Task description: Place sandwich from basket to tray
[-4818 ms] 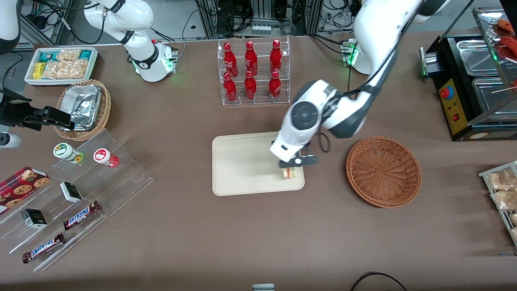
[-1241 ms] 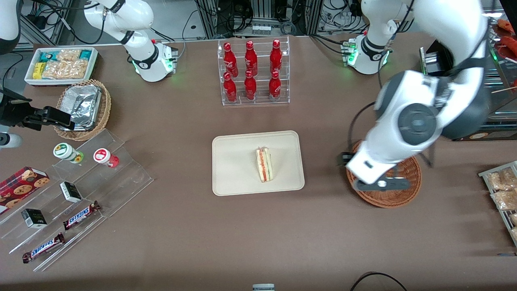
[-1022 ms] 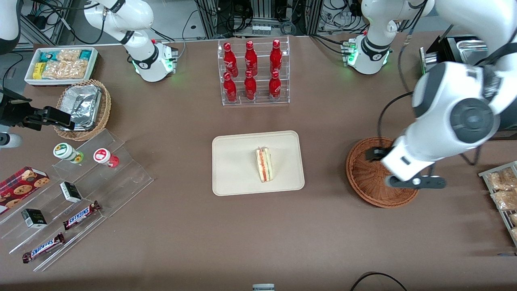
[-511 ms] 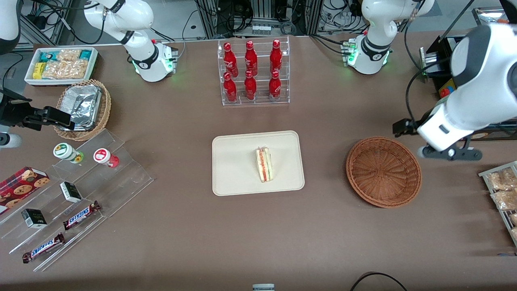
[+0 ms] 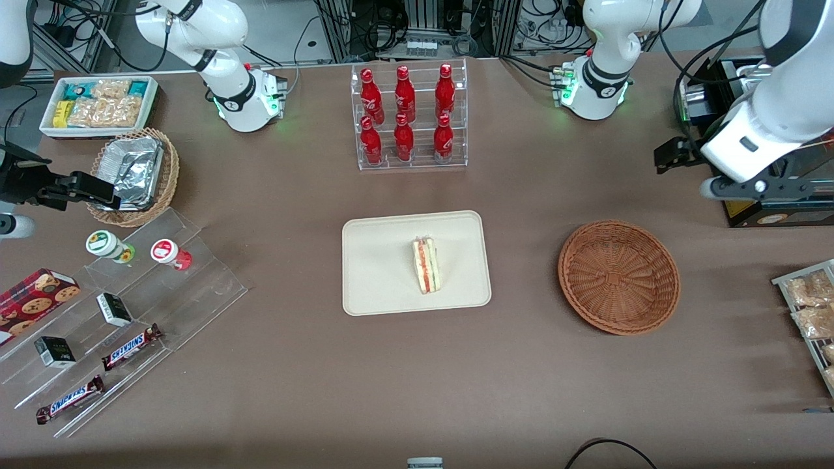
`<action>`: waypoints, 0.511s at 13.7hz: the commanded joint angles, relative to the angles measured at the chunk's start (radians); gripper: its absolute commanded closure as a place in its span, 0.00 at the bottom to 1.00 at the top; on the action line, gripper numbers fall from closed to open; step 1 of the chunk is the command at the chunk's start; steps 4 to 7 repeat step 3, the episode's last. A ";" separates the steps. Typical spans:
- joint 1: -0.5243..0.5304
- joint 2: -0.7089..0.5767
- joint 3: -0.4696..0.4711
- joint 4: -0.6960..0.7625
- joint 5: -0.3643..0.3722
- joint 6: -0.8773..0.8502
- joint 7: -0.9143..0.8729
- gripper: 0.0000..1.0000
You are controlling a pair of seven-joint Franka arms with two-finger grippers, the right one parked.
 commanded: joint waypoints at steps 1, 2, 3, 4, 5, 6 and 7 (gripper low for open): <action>-0.015 -0.040 0.030 -0.028 -0.010 -0.011 0.011 0.00; -0.009 -0.040 0.024 -0.025 -0.010 -0.013 0.011 0.00; -0.002 -0.040 0.017 -0.022 -0.010 -0.014 0.012 0.00; -0.002 -0.040 0.017 -0.022 -0.010 -0.014 0.012 0.00; -0.002 -0.040 0.017 -0.022 -0.010 -0.014 0.012 0.00; -0.002 -0.040 0.017 -0.022 -0.010 -0.014 0.012 0.00; -0.002 -0.040 0.017 -0.022 -0.010 -0.014 0.012 0.00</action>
